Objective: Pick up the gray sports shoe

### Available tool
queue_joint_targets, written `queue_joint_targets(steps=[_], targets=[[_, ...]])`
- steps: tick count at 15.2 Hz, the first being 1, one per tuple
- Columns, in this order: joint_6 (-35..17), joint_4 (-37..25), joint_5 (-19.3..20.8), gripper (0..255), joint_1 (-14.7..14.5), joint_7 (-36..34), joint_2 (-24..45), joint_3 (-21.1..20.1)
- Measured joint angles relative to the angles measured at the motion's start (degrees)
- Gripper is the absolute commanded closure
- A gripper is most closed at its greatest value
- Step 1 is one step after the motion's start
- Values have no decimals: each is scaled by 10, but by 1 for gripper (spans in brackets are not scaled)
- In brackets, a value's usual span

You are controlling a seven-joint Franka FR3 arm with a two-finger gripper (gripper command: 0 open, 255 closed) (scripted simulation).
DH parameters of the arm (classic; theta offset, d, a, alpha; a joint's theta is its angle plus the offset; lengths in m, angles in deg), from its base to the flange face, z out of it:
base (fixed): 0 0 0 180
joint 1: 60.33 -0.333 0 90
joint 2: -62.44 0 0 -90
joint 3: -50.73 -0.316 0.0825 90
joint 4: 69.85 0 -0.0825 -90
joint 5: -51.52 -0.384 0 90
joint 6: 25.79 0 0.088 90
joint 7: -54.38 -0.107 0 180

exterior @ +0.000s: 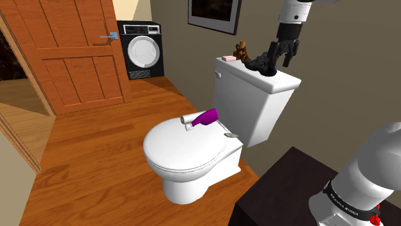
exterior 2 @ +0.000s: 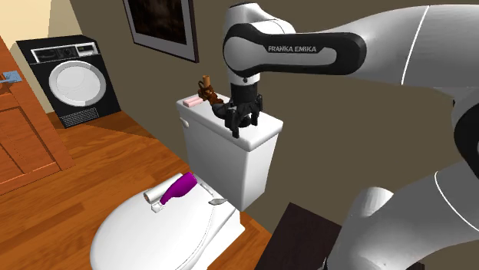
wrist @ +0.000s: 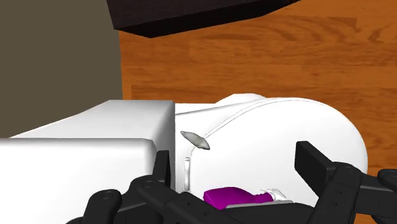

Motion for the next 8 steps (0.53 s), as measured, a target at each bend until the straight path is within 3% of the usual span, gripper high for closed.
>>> queue_joint_targets(steps=[8], targets=[[48,-195,-48,0,33,41,170,73]])
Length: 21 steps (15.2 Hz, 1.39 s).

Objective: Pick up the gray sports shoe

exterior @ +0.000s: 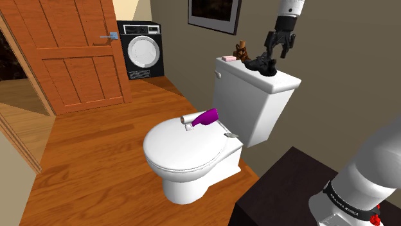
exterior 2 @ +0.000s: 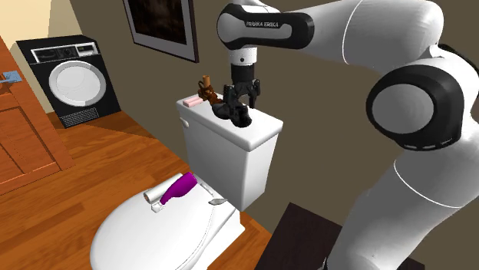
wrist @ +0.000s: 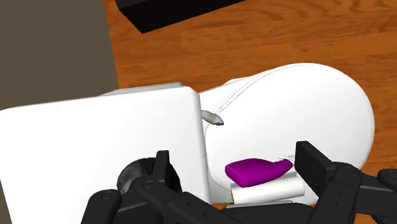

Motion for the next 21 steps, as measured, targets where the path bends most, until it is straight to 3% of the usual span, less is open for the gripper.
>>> queue_joint_targets(steps=[9,12,17,18,21], targets=[[114,-293,-103,0,78,48,228,66],[109,-298,-110,0,83,49,243,67],[68,-246,-107,0,77,52,233,66],[64,-242,-106,255,77,53,231,66],[62,-238,-105,255,77,53,229,67]])
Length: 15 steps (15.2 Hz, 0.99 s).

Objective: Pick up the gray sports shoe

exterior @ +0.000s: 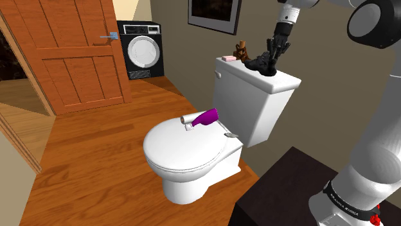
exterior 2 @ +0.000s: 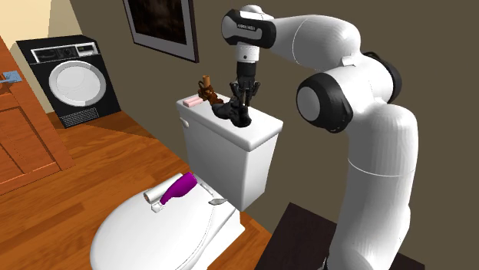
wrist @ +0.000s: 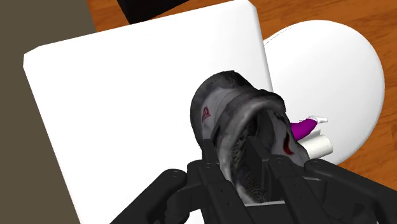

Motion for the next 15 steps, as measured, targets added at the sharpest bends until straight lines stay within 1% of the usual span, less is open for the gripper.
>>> queue_joint_targets(steps=[7,10,15], targets=[[0,1,0,255,0,0,-1,0],[16,-20,-2,255,2,-1,5,0],[61,-79,-8,255,9,-5,20,1]])
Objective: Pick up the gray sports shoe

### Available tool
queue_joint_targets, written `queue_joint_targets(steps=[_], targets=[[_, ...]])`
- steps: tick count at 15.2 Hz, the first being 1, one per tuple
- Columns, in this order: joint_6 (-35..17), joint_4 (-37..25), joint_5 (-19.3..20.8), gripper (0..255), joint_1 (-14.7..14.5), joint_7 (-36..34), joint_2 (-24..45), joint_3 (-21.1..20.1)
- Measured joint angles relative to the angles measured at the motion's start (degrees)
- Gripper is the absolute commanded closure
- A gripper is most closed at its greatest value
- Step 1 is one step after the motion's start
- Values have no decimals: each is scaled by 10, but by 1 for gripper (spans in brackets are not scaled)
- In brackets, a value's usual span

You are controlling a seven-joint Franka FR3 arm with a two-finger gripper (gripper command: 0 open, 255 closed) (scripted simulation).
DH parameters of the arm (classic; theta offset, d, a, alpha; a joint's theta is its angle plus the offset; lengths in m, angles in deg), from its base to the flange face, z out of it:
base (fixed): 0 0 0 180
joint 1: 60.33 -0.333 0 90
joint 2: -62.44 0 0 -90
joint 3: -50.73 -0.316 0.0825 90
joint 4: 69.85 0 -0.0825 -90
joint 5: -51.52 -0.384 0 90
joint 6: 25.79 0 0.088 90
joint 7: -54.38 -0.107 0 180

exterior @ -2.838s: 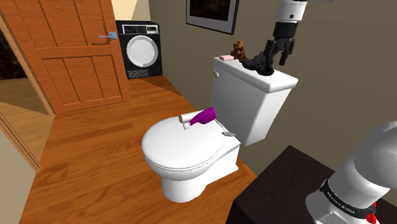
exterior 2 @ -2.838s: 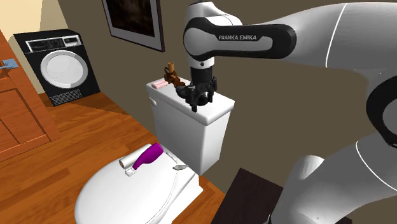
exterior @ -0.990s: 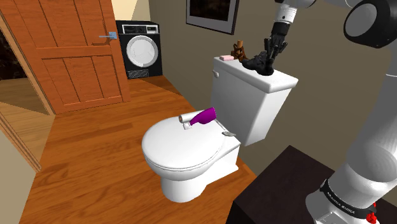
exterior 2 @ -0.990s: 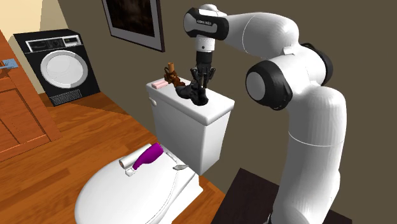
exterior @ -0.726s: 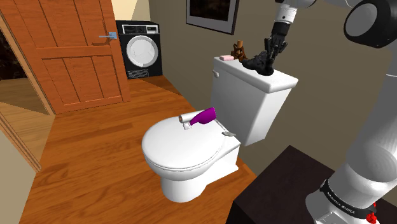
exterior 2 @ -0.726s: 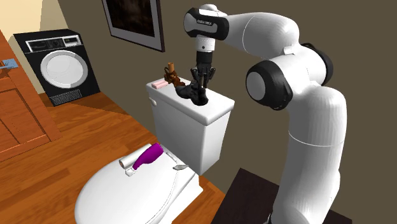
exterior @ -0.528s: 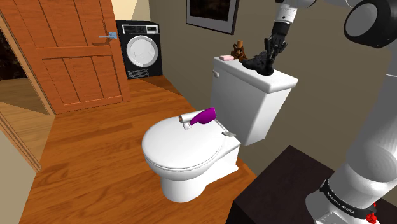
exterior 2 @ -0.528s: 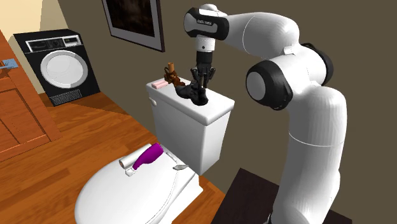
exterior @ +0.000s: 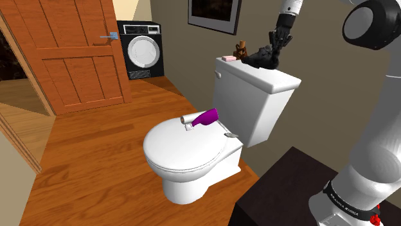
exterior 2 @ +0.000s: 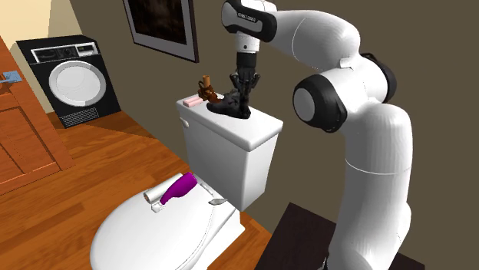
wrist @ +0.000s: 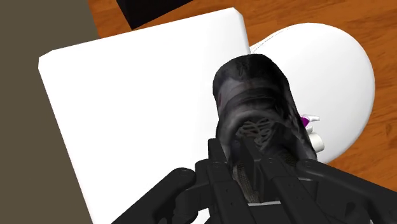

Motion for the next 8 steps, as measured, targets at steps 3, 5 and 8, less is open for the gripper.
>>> queue_joint_targets(steps=[3,5,8], targets=[[35,-52,-7,255,8,-1,18,1],[53,-80,-11,255,12,-4,27,1],[86,-131,-19,255,22,-6,47,0]])
